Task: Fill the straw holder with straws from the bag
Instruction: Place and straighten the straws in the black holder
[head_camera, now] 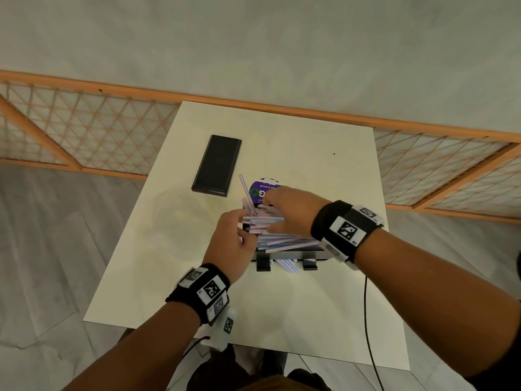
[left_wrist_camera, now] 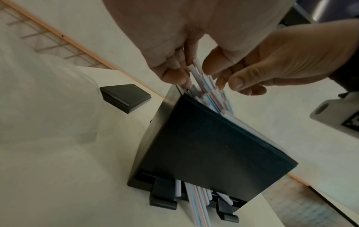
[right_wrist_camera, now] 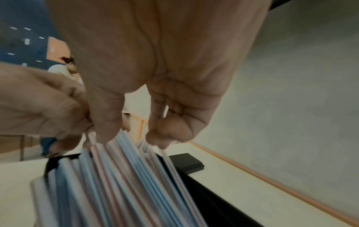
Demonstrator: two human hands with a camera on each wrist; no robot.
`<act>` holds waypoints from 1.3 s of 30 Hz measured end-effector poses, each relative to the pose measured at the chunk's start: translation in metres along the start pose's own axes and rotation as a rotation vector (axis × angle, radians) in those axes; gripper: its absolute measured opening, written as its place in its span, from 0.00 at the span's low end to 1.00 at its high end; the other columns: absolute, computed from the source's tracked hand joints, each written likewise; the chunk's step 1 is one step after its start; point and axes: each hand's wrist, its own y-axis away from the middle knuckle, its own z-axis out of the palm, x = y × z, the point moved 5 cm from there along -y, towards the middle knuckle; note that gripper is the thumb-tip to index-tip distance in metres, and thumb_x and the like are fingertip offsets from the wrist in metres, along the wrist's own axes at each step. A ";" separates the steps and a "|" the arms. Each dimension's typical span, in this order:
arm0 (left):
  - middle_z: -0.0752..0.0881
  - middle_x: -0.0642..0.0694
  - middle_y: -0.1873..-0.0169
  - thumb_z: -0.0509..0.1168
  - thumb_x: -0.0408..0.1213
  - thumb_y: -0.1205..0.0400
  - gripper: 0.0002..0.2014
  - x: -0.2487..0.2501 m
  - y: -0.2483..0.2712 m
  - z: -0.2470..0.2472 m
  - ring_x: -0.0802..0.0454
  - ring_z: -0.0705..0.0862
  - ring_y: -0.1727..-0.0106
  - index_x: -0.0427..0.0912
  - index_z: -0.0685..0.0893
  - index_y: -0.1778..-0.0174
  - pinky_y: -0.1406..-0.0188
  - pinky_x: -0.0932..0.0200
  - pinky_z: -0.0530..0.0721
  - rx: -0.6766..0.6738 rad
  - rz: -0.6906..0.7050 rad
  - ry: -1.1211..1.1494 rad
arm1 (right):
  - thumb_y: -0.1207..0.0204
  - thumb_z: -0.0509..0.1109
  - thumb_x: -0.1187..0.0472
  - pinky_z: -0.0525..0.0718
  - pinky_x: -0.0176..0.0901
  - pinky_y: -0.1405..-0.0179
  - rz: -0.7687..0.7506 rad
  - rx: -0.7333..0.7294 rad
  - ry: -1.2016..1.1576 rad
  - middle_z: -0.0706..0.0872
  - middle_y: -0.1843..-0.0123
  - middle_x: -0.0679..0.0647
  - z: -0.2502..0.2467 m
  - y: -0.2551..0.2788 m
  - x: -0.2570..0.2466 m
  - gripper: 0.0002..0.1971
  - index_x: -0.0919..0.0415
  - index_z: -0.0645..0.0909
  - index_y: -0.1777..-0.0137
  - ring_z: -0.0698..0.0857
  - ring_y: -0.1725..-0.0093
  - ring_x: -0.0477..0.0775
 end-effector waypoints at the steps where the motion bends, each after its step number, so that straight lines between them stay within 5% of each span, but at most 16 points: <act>1: 0.78 0.51 0.36 0.66 0.35 0.16 0.18 0.002 0.000 0.002 0.64 0.83 0.46 0.51 0.76 0.30 0.52 0.69 0.85 -0.006 0.013 -0.017 | 0.23 0.75 0.46 0.80 0.48 0.46 0.029 -0.002 0.004 0.81 0.39 0.53 -0.002 0.005 0.009 0.24 0.55 0.75 0.32 0.82 0.44 0.57; 6: 0.74 0.50 0.30 0.57 0.60 0.15 0.31 0.006 0.004 0.012 0.55 0.73 0.32 0.46 0.71 0.19 0.34 0.64 0.76 0.001 0.167 -0.353 | 0.28 0.77 0.43 0.77 0.43 0.55 0.138 -0.137 0.095 0.81 0.45 0.53 0.015 0.031 0.041 0.24 0.54 0.76 0.40 0.81 0.53 0.56; 9: 0.73 0.49 0.24 0.50 0.65 0.13 0.35 0.004 0.008 0.019 0.52 0.72 0.28 0.45 0.67 0.16 0.28 0.55 0.75 -0.015 0.216 -0.475 | 0.27 0.77 0.45 0.75 0.42 0.54 0.147 -0.124 0.043 0.80 0.44 0.54 0.026 0.037 0.048 0.23 0.55 0.75 0.39 0.79 0.52 0.55; 12: 0.74 0.48 0.28 0.55 0.61 0.12 0.30 0.007 0.003 0.009 0.51 0.75 0.31 0.46 0.70 0.20 0.30 0.51 0.79 0.097 0.183 -0.337 | 0.24 0.73 0.44 0.77 0.45 0.52 0.132 -0.067 0.016 0.80 0.44 0.52 0.028 0.036 0.052 0.16 0.51 0.74 0.45 0.82 0.49 0.56; 16: 0.70 0.45 0.24 0.63 0.57 0.13 0.33 0.004 -0.026 -0.008 0.51 0.84 0.45 0.45 0.65 0.16 0.46 0.55 0.83 0.210 -0.171 -0.066 | 0.22 0.70 0.45 0.79 0.46 0.50 0.159 -0.013 0.030 0.81 0.42 0.52 0.030 0.037 0.056 0.13 0.51 0.75 0.45 0.84 0.46 0.57; 18: 0.72 0.47 0.24 0.67 0.53 0.14 0.34 0.001 -0.044 -0.010 0.52 0.85 0.43 0.46 0.65 0.15 0.43 0.58 0.78 0.144 -0.264 -0.032 | 0.20 0.69 0.47 0.79 0.46 0.51 0.170 -0.001 0.025 0.80 0.42 0.52 0.033 0.038 0.057 0.12 0.51 0.76 0.44 0.83 0.45 0.57; 21: 0.78 0.51 0.28 0.69 0.52 0.16 0.32 -0.005 -0.065 -0.007 0.53 0.79 0.30 0.49 0.69 0.16 0.37 0.59 0.73 0.006 -0.265 -0.091 | 0.19 0.67 0.50 0.80 0.47 0.48 0.183 0.013 -0.004 0.79 0.42 0.53 0.039 0.040 0.056 0.10 0.52 0.79 0.43 0.83 0.44 0.58; 26: 0.82 0.51 0.38 0.73 0.49 0.18 0.23 -0.006 -0.077 -0.005 0.53 0.85 0.44 0.50 0.81 0.28 0.45 0.57 0.79 -0.124 -0.191 -0.212 | 0.19 0.69 0.52 0.78 0.45 0.47 0.211 0.067 -0.090 0.79 0.41 0.54 0.051 0.043 0.057 0.10 0.55 0.80 0.44 0.83 0.44 0.58; 30: 0.80 0.47 0.40 0.74 0.46 0.18 0.17 -0.003 -0.077 -0.003 0.51 0.86 0.50 0.54 0.85 0.32 0.42 0.54 0.86 -0.205 -0.121 -0.265 | 0.20 0.71 0.51 0.80 0.46 0.45 0.230 0.112 -0.151 0.78 0.44 0.52 0.060 0.046 0.061 0.10 0.55 0.79 0.46 0.82 0.44 0.57; 39: 0.82 0.47 0.48 0.74 0.42 0.17 0.06 0.001 -0.085 -0.002 0.51 0.85 0.53 0.48 0.87 0.47 0.48 0.52 0.87 -0.175 -0.046 -0.340 | 0.21 0.73 0.52 0.74 0.43 0.50 0.239 0.175 -0.221 0.74 0.50 0.48 0.066 0.047 0.065 0.09 0.52 0.76 0.49 0.79 0.48 0.55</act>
